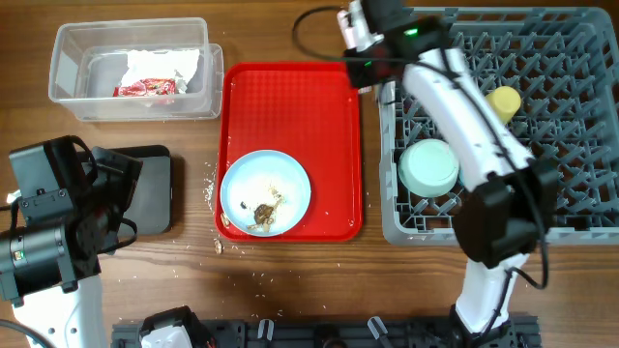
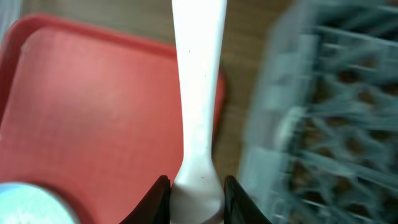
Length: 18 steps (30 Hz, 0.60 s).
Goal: Sort waste into correct bins and load items into the dishwasher rack
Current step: 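Grasp the white fork with the right gripper and place it in the rack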
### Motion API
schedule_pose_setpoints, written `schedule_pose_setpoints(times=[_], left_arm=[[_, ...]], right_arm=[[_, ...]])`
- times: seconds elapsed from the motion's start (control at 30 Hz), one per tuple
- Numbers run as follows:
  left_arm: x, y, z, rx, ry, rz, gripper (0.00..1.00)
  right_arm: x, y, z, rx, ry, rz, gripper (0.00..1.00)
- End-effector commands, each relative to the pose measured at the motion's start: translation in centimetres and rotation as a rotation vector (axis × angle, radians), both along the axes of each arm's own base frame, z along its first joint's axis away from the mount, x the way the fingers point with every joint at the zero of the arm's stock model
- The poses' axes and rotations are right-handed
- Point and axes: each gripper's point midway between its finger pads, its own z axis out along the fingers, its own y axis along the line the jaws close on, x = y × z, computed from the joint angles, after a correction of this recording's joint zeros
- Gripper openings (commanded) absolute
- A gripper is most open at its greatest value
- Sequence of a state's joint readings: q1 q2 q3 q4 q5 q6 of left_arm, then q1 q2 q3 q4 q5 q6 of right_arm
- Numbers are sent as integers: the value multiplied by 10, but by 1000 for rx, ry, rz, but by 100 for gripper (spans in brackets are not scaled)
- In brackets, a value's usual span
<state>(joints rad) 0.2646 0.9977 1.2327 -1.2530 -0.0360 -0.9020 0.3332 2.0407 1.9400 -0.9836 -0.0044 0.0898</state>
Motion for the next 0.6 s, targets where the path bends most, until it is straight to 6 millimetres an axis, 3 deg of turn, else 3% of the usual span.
schedule_pose_setpoints(times=[0.0,0.1,0.23,0.33,0.57], left_arm=[[0,3,1,18,2,1,100],[-1,3,0,18,2,1,100],[-1,3,0,18,2,1,100],[0,3,1,18,2,1,100],[0,3,1,18,2,1,100]], right_arm=[[6,-42,10,12,5,-99,18],[2,-60,-1,-4,49,-119,20],[-5,-63,-19,-18,85,-107,25],[-7,-64,-28,-19,99,-113,44],[-9,-64,-30,-6,114,-145,47]])
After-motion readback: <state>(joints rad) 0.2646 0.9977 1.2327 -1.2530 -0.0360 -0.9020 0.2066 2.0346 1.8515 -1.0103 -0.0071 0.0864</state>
